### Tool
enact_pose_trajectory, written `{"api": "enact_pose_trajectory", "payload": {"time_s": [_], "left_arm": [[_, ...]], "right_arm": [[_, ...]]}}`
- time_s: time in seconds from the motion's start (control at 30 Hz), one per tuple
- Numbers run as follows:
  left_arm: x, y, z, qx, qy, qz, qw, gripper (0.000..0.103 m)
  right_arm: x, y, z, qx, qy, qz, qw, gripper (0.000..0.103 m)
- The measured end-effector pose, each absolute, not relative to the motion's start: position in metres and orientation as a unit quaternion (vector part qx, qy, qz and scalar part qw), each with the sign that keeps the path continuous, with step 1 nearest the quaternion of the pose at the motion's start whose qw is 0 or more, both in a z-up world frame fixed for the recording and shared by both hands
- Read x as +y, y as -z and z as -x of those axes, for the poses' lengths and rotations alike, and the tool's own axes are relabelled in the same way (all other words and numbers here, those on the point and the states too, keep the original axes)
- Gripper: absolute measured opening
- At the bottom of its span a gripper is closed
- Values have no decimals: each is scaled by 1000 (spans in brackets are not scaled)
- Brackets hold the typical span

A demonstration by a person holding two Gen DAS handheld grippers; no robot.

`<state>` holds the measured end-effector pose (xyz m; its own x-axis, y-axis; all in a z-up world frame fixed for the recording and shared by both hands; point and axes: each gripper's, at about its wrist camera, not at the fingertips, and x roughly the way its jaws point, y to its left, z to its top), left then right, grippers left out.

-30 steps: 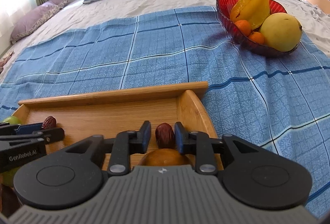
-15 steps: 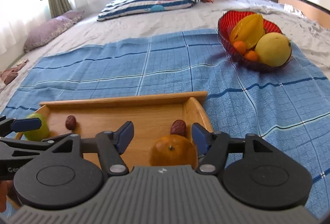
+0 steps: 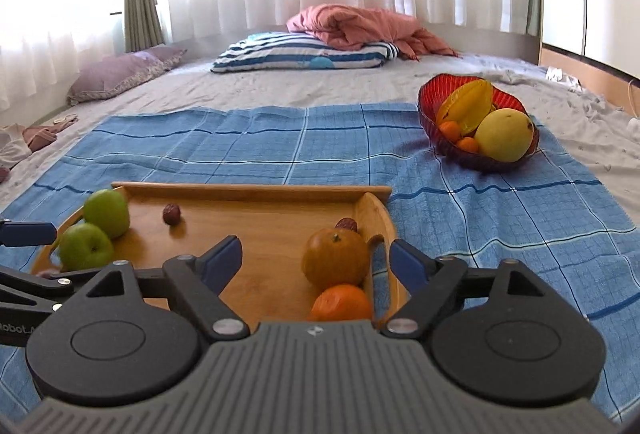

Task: Organize fruits
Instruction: 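Lift both grippers away from the tray toward the remaining dates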

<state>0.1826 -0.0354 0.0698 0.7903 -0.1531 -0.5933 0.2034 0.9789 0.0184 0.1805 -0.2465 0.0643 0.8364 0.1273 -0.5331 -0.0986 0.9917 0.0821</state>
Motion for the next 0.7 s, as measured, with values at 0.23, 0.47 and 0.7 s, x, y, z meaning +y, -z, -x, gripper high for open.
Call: {"api": "enact_pose_trajectory", "payload": {"time_s": [0.23, 0.47, 0.7], "left_arm": [[-30, -62, -149, 298, 98, -41, 949, 100], [-25, -53, -130, 296, 96, -38, 949, 100], [-19, -44, -112, 290, 88, -44, 952, 101]], "right_arm": [[-239, -60, -152, 257, -62, -19, 964, 93], [-223, -51, -120, 226, -59, 17, 972, 99], [-210, -40, -95, 201, -61, 42, 977, 102]]}}
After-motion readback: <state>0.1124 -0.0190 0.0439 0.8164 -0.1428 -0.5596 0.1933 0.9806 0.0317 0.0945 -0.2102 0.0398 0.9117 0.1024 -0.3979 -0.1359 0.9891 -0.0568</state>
